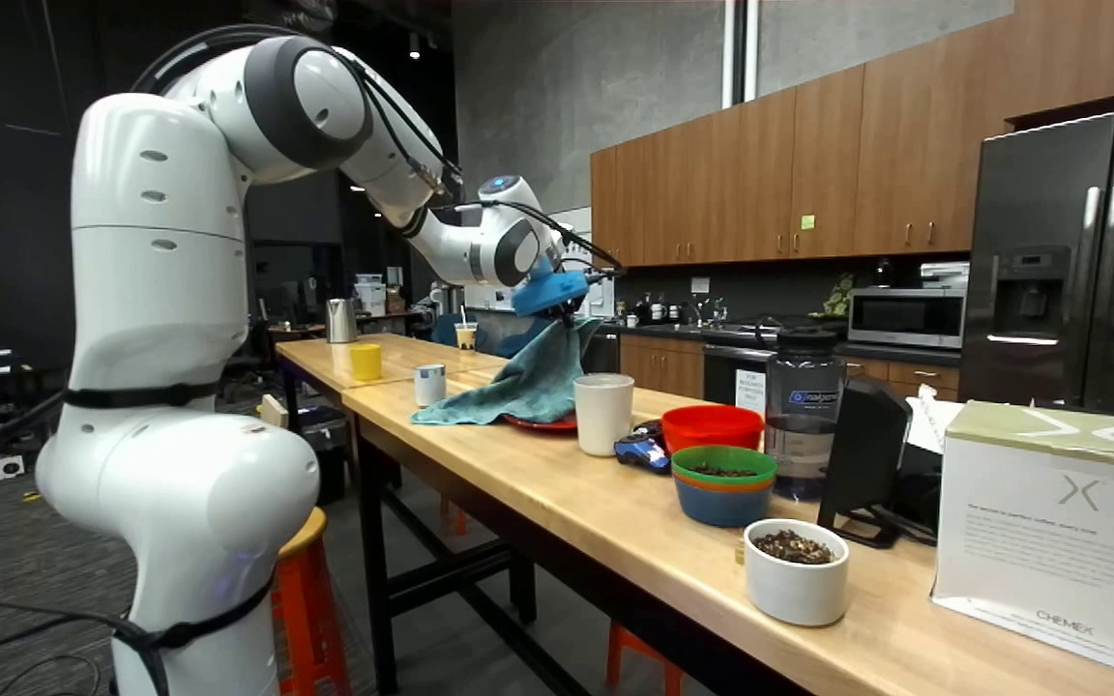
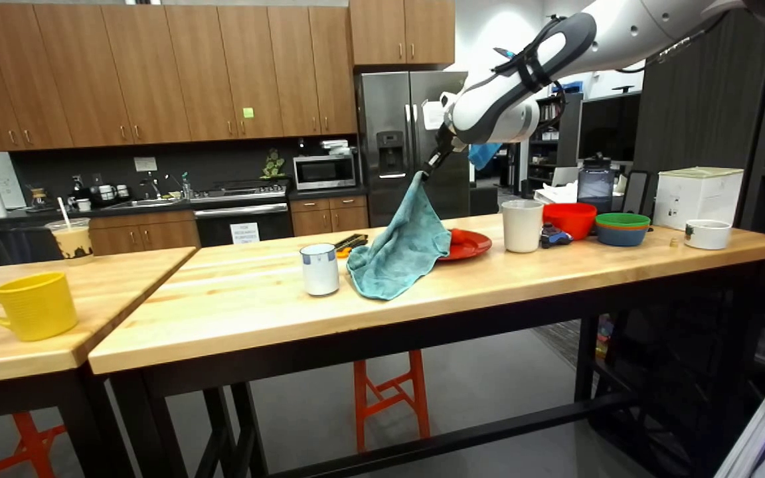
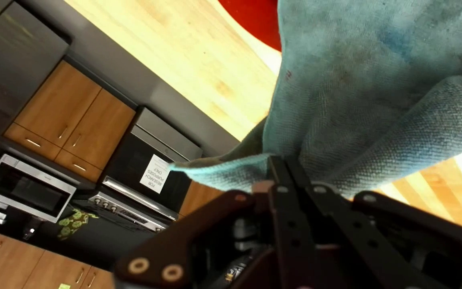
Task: Put the blue towel on the orange plate
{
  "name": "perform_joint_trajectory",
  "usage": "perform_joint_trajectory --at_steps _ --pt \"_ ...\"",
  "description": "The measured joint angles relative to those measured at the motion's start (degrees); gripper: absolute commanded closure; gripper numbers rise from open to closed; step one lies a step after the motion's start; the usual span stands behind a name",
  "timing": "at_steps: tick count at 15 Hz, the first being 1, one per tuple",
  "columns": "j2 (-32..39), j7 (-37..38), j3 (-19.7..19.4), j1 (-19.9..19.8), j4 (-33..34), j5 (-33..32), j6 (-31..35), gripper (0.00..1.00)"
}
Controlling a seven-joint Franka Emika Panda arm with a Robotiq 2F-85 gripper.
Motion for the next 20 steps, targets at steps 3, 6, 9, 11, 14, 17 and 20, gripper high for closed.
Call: perform_joint_trajectory --at_steps 3,6,9,11,14,17,20 --pt "1.0 0.4 -0.6 0.0 0.0 -0.9 -0.3 0.99" --pt "2.0 0.8 -1.0 0.0 -0.1 -0.9 -0.8 0.71" --pt "3.0 1.5 -1.0 0.0 -0.1 -0.9 -1.0 0.54" --pt "3.3 1.8 -1.0 0.1 -0.1 -0.9 -1.2 0.4" --pt "3.4 2.3 -1.0 0.4 -0.1 -0.9 -1.5 0.19" --pt "3.3 2.8 -0.7 0.5 0.0 -0.3 -1.6 0.02" --pt "2.5 3.7 0.1 0.6 0.8 2.8 -2.9 0.0"
